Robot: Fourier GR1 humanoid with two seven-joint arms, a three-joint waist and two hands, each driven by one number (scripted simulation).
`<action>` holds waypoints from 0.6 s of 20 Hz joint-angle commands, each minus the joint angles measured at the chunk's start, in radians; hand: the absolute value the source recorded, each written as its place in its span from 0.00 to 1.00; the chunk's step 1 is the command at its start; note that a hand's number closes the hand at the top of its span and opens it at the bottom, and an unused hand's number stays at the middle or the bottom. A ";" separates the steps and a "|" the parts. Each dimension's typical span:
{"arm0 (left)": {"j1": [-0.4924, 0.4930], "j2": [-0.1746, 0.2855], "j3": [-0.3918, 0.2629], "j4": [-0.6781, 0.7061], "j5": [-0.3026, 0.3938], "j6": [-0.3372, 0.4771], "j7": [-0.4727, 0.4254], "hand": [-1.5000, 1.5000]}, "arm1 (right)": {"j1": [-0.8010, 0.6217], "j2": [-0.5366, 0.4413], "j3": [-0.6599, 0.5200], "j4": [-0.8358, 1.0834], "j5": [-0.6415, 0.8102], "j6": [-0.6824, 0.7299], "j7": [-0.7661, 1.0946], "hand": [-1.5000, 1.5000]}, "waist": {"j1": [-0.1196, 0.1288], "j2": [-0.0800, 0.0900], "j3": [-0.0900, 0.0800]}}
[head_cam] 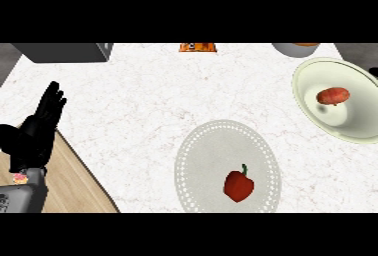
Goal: Pick the squash from the placemat and place it in the bowl
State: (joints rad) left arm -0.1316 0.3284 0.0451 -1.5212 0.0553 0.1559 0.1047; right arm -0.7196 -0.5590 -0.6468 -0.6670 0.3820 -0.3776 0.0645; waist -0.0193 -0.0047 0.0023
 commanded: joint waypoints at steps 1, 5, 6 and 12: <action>0.057 0.008 0.014 -0.007 0.003 -0.022 -0.050 0.50 | 0.125 -0.008 -0.138 -0.075 -0.170 0.056 -0.132 0.00 | -0.001 -0.001 -0.001; 0.012 -0.006 -0.002 -0.072 -0.022 0.011 0.062 0.50 | 0.283 -0.038 -0.151 -0.205 -0.237 0.196 -0.048 0.00 | 0.003 -0.001 -0.002; -0.014 -0.005 0.025 0.011 -0.014 0.013 0.010 0.50 | 0.357 -0.010 -0.168 -0.268 -0.269 0.258 -0.068 0.00 | -0.027 -0.006 -0.004; 0.033 -0.001 0.031 -0.030 -0.006 -0.019 0.010 0.50 | 0.602 0.050 -0.271 -0.540 -0.443 0.414 -0.029 0.00 | -0.013 -0.004 -0.004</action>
State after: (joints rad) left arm -0.1223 0.3366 0.0735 -1.5550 0.0546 0.1410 0.1349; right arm -0.2588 -0.5478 -0.8605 -1.0493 0.0435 -0.0664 0.0112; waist -0.0309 -0.0086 -0.0009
